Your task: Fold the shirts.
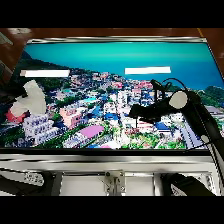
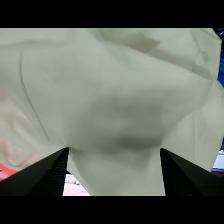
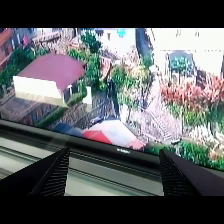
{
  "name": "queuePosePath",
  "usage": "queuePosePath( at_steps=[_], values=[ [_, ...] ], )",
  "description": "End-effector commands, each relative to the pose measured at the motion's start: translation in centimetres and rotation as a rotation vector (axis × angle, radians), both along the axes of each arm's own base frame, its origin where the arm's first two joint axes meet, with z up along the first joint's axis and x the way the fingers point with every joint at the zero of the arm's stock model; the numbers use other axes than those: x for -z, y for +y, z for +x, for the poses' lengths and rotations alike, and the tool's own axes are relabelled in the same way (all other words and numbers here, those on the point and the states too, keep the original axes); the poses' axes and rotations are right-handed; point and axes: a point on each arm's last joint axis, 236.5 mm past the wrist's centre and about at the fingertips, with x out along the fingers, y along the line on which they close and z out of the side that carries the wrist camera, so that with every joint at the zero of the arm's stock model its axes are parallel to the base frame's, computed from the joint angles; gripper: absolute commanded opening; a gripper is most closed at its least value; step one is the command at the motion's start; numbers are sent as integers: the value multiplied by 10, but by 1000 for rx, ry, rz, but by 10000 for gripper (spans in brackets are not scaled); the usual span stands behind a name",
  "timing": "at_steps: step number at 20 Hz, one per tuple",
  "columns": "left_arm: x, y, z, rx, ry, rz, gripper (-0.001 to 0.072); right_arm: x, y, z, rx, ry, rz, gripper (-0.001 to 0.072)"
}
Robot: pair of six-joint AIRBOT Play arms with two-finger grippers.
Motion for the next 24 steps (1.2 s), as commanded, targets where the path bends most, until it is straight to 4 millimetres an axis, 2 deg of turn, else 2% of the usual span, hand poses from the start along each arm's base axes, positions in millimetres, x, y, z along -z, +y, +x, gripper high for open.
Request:
queuePosePath(
  at_steps=[1, 2, 3, 4, 5, 6, 8, 10, 12, 14, 16, 18, 19, 21, 23, 24],
  values=[
    [29, -8, 1, 10, 34, -60, 711, -1, -1, 8, 14, -32, -1, 680],
    [35, -7, 1, 9, 41, -63, 701, -2, -1, 8, 15, -33, 0, 680],
    [40, -7, 1, 7, 48, -67, 508, -1, -1, 8, 15, -34, -1, 681],
    [42, -7, 1, 7, 51, -68, 97, -1, -1, 8, 14, -35, -2, 680],
    [40, -7, 2, 7, 45, -68, 36, -1, -1, 9, 14, -36, -4, 680],
    [33, -9, 3, 6, 32, -72, 34, -1, -2, 9, 13, -37, -10, 680],
    [-1, -14, 11, 0, -50, -73, 34, 0, -4, 9, 12, -40, -18, 680],
    [-63, -22, 22, 8, -192, -50, 34, 1, -6, 10, 6, -46, -29, 680],
    [-140, -43, 19, 69, -331, 2, 33, 3, -9, 7, -9, -39, -44, 680],
    [-222, -83, -4, 170, -459, 58, 34, 7, -13, -7, -56, 2, -68, 680],
    [-294, -131, -38, 254, -592, 74, 34, 9, -15, -22, -128, 34, -87, 680],
    [-344, -179, -75, 344, -701, 66, 34, 8, -19, -33, -176, 51, -105, 680],
    [-360, -203, -93, 382, -739, 40, 34, 5, -23, -38, -194, 47, -118, 680],
    [-372, -245, -122, 441, -763, -47, 34, -3, -38, -43, -207, 14, -172, 680],
    [-362, -285, -139, 507, -737, -150, 34, -15, -55, -48, -209, -32, -232, 680],
    [-349, -309, -145, 549, -703, -205, 34, -21, -60, -52, -211, -48, -248, 681]
  ],
)
